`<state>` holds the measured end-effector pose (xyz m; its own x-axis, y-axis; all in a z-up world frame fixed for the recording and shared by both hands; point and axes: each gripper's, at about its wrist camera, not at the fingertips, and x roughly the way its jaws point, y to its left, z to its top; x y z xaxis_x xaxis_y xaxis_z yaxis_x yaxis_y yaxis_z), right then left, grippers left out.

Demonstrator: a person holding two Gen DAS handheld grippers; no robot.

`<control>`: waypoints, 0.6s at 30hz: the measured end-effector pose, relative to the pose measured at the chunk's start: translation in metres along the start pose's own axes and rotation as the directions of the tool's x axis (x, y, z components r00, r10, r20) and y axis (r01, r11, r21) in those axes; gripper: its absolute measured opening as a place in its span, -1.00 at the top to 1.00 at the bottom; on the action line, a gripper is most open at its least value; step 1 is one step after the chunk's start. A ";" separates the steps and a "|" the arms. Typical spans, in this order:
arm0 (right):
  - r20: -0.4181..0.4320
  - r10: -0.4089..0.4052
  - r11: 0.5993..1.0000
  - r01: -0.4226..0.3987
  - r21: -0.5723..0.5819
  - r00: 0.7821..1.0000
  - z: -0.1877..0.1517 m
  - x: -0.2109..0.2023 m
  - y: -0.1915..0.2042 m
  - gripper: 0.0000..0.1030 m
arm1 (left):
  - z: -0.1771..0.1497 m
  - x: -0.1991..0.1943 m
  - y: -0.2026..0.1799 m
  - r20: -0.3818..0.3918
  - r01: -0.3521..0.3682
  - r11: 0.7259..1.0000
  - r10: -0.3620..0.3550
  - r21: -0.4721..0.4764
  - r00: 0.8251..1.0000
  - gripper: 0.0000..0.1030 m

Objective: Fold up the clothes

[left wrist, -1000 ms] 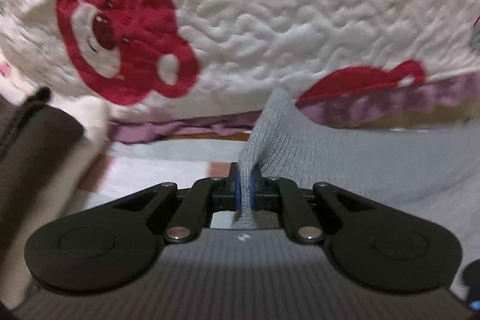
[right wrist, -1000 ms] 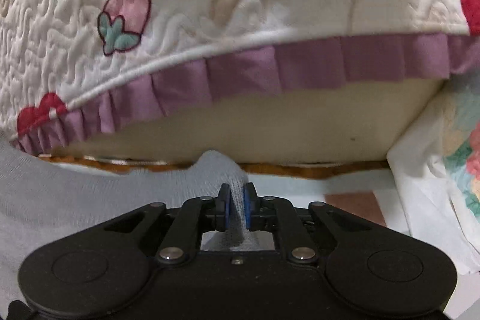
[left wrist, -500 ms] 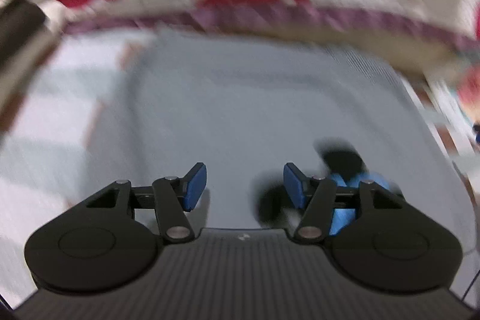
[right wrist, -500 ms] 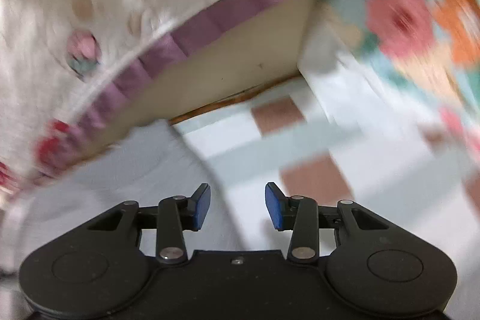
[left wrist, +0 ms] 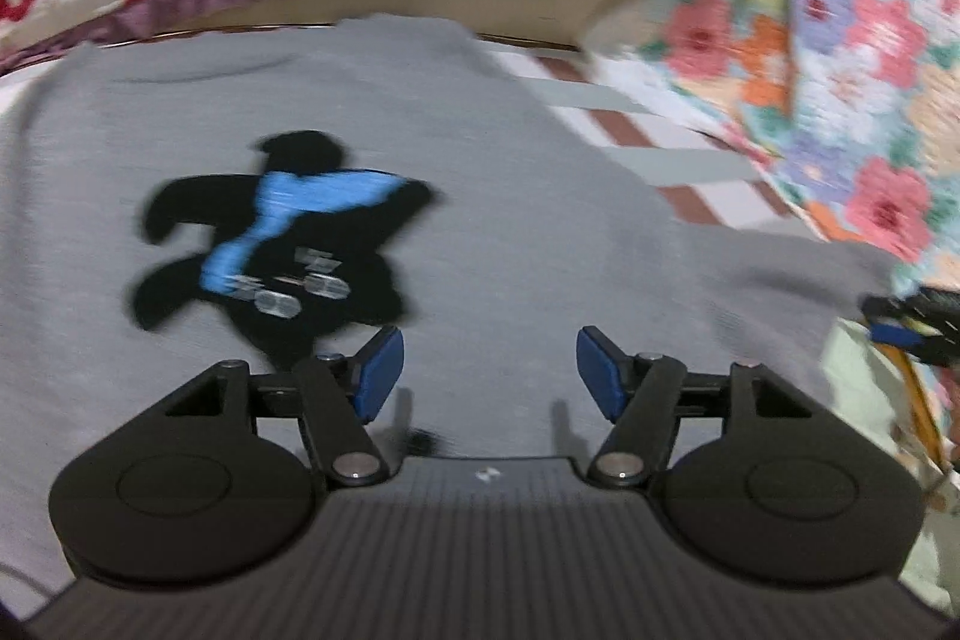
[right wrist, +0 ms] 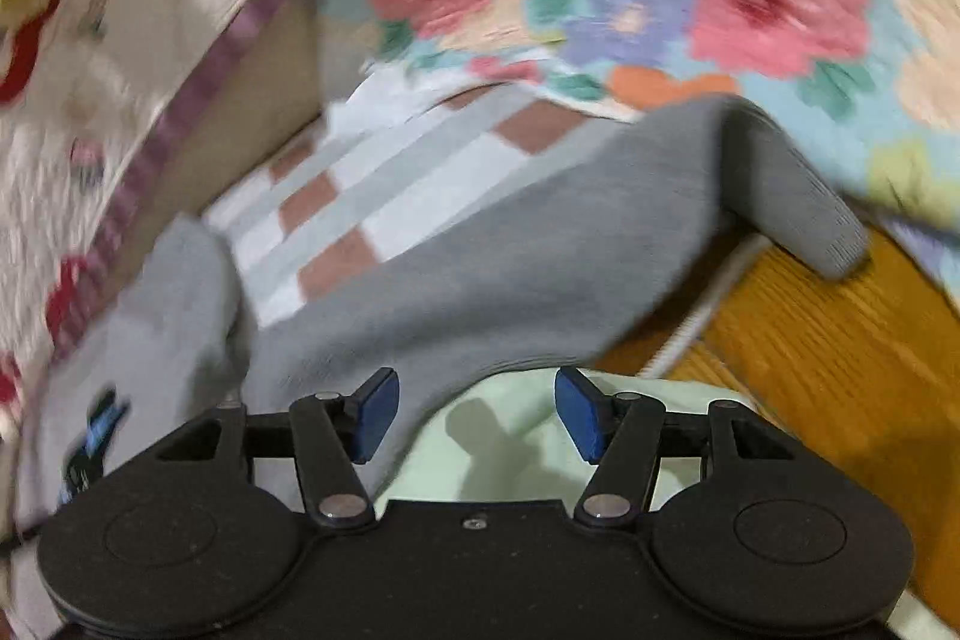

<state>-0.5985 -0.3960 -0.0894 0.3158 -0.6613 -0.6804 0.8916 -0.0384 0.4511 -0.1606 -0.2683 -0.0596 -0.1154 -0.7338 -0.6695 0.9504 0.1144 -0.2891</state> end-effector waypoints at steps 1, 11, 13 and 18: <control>0.002 0.004 1.000 -0.004 0.017 1.000 0.000 0.001 -0.004 -0.19 | -0.005 0.001 -0.012 -0.004 0.016 0.999 -0.016 0.029 1.000 -0.20; 0.053 0.001 0.998 0.002 -0.062 0.999 0.012 -0.003 -0.028 0.13 | -0.032 0.011 -0.078 -0.088 0.120 0.983 -0.109 0.139 0.990 0.04; 0.064 -0.017 0.998 0.021 -0.062 0.998 0.016 0.000 -0.038 -0.01 | -0.032 0.015 -0.081 -0.097 0.132 0.985 -0.121 0.114 0.988 0.04; 0.118 -0.024 0.999 0.020 0.032 0.993 0.029 0.013 -0.070 -0.18 | -0.038 0.026 -0.080 -0.108 0.112 0.993 -0.107 0.045 0.988 0.04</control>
<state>-0.6656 -0.4236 -0.1133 0.2539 -0.7443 -0.6177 0.8868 -0.0759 0.4560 -0.2503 -0.2708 -0.0799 -0.2469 -0.6649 -0.7050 0.9436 0.0008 -0.3312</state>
